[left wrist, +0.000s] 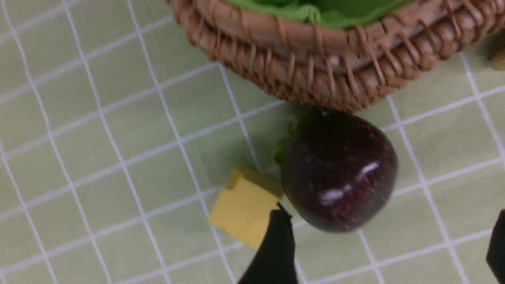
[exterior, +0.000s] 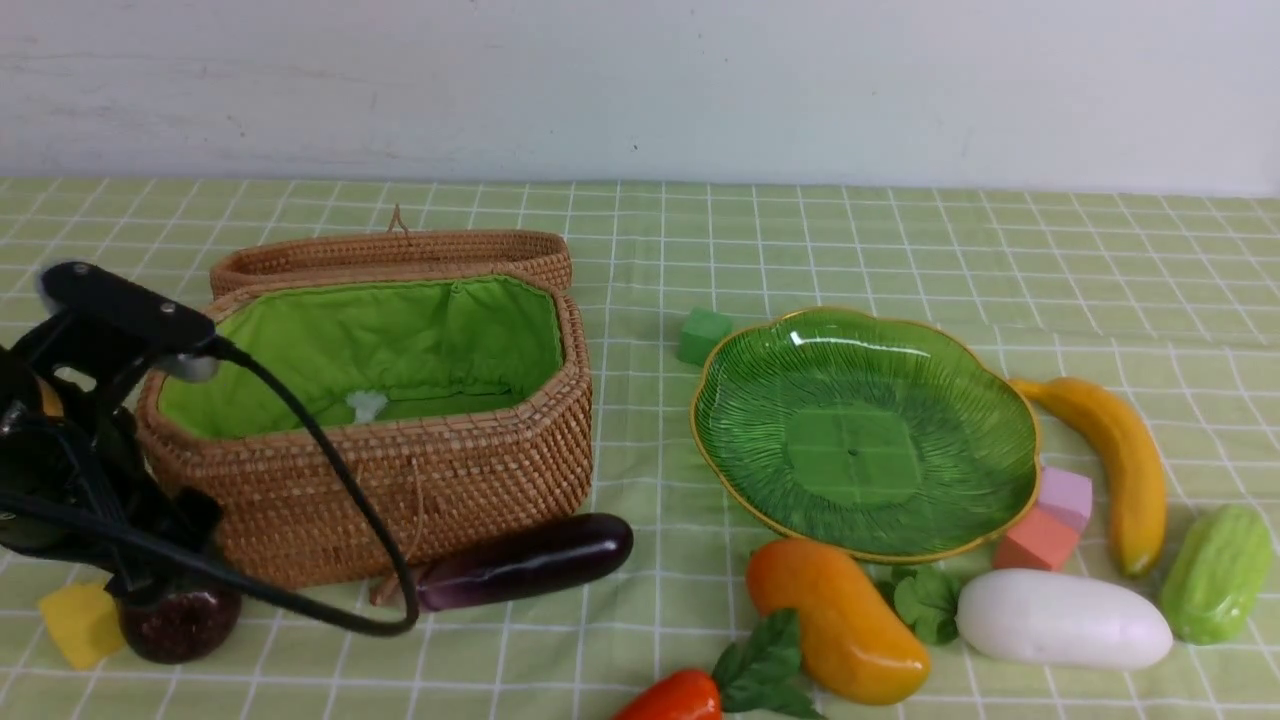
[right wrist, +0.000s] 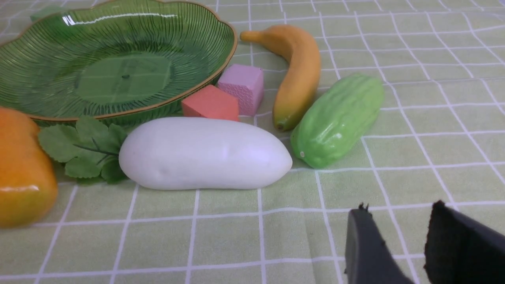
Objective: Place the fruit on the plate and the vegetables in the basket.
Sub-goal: Grab a mangosteen with your left arm and put it on the plate on the right
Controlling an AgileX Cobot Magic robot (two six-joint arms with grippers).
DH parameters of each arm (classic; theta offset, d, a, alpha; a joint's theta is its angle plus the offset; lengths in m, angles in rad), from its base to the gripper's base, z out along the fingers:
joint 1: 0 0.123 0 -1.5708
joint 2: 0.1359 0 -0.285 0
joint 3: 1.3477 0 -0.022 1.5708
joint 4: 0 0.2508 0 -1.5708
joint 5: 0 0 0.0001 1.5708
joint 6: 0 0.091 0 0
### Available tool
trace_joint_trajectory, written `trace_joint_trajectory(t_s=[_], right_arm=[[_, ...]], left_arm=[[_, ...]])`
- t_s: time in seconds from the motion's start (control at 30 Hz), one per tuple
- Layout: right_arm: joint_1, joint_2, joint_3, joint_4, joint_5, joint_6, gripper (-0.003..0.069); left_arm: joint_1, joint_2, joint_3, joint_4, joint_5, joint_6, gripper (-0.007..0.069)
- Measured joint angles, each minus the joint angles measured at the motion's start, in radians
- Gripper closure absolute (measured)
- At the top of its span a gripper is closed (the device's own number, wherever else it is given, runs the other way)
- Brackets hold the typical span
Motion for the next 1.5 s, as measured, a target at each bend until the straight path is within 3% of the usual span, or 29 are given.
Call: trace_joint_trajectory(t_s=[0.2, 0.47, 0.67, 0.93, 1.5], right_arm=[[0.0, 0.0, 0.0, 0.0, 0.0, 0.0, 0.0418], [0.0, 0.0, 0.0, 0.0, 0.0, 0.0, 0.0418], [0.0, 0.0, 0.0, 0.0, 0.0, 0.0, 0.0418], [0.0, 0.0, 0.0, 0.0, 0.0, 0.0, 0.0418], [0.0, 0.0, 0.0, 0.0, 0.0, 0.0, 0.0418]], left_arm=[[0.0, 0.102, 0.0, 0.024, -0.036, 0.144, -0.0045], [0.0, 0.048, 0.092, -0.028, -0.142, 0.13, -0.0044], [0.0, -0.071, 0.301, 0.044, -0.373, 0.211, -0.0036], [0.0, 0.03, 0.345, 0.063, -0.581, 0.195, -0.0024], [0.002, 0.114, 0.337, 0.08, -0.653, 0.18, 0.0018]])
